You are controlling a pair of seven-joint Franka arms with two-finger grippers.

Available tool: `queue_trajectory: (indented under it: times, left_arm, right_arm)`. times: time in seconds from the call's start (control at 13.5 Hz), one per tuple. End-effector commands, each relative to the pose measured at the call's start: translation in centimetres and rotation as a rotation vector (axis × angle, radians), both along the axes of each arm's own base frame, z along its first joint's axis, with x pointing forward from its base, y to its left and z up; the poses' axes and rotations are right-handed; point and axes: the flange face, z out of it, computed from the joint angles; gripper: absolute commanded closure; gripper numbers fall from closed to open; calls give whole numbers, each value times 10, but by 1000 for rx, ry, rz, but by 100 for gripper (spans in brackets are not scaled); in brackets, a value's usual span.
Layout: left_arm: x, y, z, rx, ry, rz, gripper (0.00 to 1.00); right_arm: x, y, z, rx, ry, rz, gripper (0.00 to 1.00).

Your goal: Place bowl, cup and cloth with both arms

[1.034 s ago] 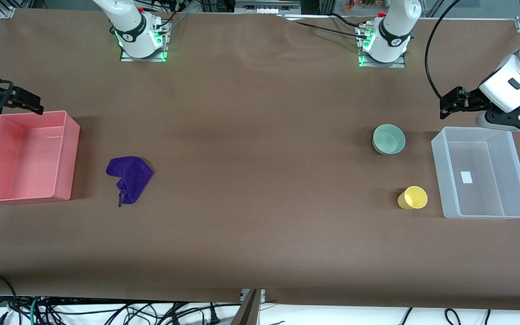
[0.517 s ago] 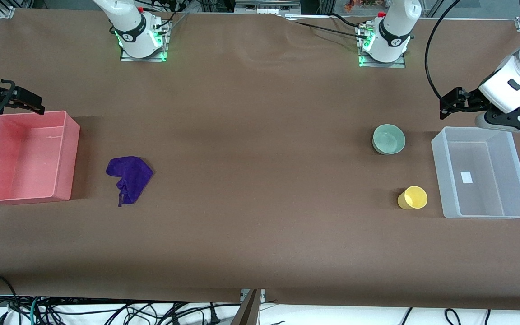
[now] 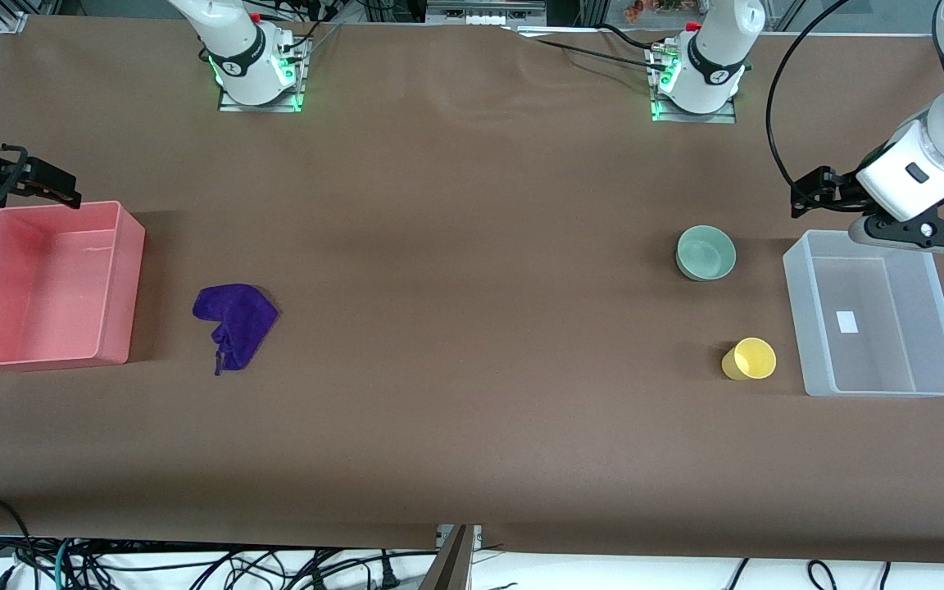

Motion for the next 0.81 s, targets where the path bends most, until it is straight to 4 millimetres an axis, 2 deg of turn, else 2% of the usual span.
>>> queue_trajectory:
  times: [0.0, 0.44, 0.74]
  left_arm:
    - [-5, -2, 2, -20, 19, 3, 0]
    - [-12, -3, -5, -18, 76, -1, 0]
    - [-16, -3, -16, -25, 115, -47, 0]
  right_arm:
    - [3, 2, 5, 0, -11, -13, 0]
    - [3, 2, 5, 0, -12, -15, 0]
    - [3, 3, 5, 0, -12, -15, 0]
